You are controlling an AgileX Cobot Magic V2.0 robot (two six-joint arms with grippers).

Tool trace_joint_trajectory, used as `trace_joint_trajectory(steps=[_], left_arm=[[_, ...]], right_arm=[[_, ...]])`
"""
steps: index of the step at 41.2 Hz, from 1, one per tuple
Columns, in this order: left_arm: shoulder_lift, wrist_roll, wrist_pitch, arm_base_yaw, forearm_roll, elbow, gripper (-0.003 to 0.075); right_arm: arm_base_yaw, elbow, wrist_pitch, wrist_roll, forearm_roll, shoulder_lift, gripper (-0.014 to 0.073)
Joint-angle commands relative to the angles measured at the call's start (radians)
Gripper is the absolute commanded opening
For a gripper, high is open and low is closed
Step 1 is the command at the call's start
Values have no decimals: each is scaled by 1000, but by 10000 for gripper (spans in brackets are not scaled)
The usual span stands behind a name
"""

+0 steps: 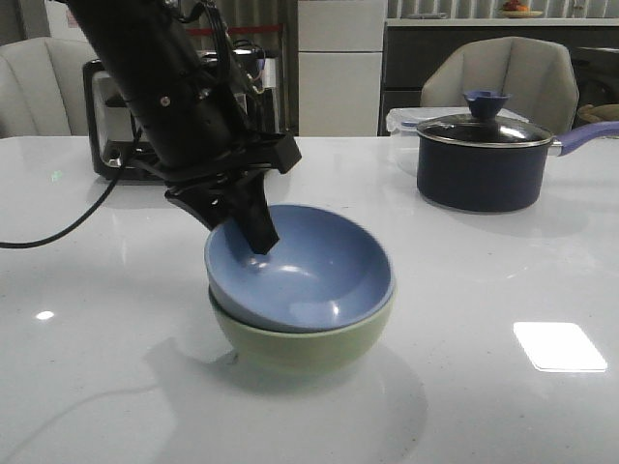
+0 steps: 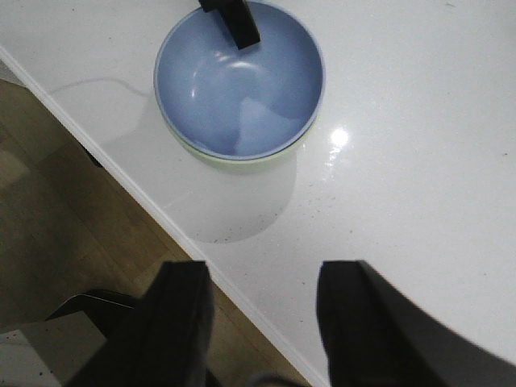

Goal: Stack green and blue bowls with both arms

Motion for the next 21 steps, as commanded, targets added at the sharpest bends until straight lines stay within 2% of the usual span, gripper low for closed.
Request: trace_joint_trajectory(steps=[1,5,14,21], left_arm=[[-54,-2,-3,-8,-34,-31,362],[-61,-2,-3,-8,-34,-33,418],[-178,5,-2,-10,-32,-42,412],[-361,59,-9,-16,-28,7,405]], right_arm=[[1,-27,-60,-5,11,-5,425],[1,-27,-60,-5,11,-5,425],[1,-27,-60,-5,11,-5,425],[1,-27,-60,-5,11,-5,425]])
